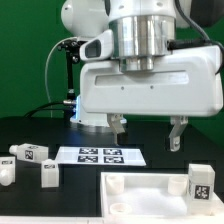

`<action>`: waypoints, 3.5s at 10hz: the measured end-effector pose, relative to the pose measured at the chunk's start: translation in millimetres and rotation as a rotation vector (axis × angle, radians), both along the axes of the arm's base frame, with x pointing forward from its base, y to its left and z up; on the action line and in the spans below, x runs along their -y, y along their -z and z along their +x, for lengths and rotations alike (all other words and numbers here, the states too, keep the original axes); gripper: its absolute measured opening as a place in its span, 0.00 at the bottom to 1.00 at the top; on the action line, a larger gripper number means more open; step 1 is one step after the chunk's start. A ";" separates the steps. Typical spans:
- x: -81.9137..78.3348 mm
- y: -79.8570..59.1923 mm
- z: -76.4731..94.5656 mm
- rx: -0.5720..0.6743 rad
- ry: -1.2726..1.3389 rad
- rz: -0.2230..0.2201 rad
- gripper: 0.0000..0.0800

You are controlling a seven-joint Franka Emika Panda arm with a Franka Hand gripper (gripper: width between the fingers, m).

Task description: Assemble square table

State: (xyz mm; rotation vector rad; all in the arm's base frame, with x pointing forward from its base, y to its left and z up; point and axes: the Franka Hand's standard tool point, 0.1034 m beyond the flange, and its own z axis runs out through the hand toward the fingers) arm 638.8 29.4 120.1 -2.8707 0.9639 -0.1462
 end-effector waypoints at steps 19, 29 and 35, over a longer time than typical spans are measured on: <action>125.8 48.6 -102.6 -0.455 -0.660 0.011 0.81; 138.7 75.1 -132.9 -0.930 -0.746 0.104 0.81; 147.4 73.9 -143.6 -1.097 -0.644 0.160 0.81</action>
Offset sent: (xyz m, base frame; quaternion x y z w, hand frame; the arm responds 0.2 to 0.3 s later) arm -0.0377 -0.0408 -0.0237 -0.0093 -0.0373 -0.2087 0.9772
